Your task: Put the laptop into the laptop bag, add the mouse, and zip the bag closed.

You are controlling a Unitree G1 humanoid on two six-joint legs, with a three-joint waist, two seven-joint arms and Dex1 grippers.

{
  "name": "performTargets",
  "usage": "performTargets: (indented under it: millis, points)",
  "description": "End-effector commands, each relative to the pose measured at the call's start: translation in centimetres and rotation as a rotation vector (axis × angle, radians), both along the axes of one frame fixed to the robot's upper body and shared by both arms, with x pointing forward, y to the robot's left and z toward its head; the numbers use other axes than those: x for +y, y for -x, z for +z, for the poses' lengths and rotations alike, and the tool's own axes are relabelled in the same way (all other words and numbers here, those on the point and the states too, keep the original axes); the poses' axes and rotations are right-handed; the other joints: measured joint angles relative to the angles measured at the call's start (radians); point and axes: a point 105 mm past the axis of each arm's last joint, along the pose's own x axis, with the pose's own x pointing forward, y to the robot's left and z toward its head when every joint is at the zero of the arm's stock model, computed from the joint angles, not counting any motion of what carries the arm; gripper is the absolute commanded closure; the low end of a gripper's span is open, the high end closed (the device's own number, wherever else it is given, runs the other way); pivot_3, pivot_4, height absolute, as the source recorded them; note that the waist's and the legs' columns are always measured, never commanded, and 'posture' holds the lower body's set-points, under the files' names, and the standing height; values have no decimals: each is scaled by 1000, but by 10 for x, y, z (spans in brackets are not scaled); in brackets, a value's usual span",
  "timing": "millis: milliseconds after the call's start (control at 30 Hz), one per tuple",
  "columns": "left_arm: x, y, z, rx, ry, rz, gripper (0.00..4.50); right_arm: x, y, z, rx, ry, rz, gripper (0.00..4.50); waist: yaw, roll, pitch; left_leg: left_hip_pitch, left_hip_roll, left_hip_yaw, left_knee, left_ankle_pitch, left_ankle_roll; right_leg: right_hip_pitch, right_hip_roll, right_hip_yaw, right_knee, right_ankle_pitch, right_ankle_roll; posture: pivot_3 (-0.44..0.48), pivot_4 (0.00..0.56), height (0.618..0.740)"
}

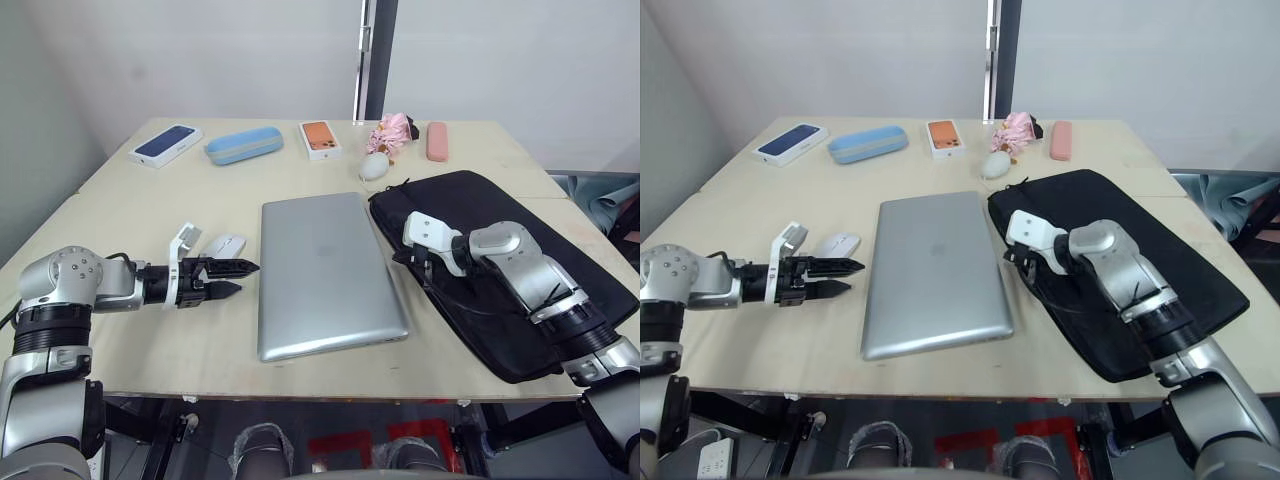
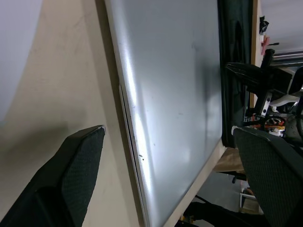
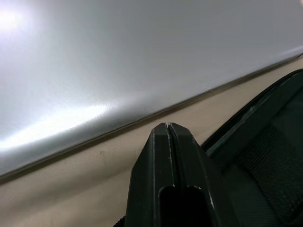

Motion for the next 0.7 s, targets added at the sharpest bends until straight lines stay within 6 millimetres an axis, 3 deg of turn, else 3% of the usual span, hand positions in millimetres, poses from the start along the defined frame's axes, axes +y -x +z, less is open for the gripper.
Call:
performTargets:
  millis: [33,467,700]
  points:
    - [-3,-3,1,-1,-9,-3,0,4,-6,4,-57,31,21,4463,-1,0,0,0,0,0,0,0,0,0,0,0,0,0,0,0,150,740]
    - [-11,-11,-20,69,8,21,0,20,-11,-16,-48,25,45,4463,0,0,0,7,-1,0,0,0,0,6,-1,0,0,0,0,0,150,740]
    - [-30,-18,-17,52,98,-6,0,39,-10,-13,-64,-8,102,4463,-5,0,0,16,-1,0,-1,0,0,15,-1,1,0,0,0,0,150,740]
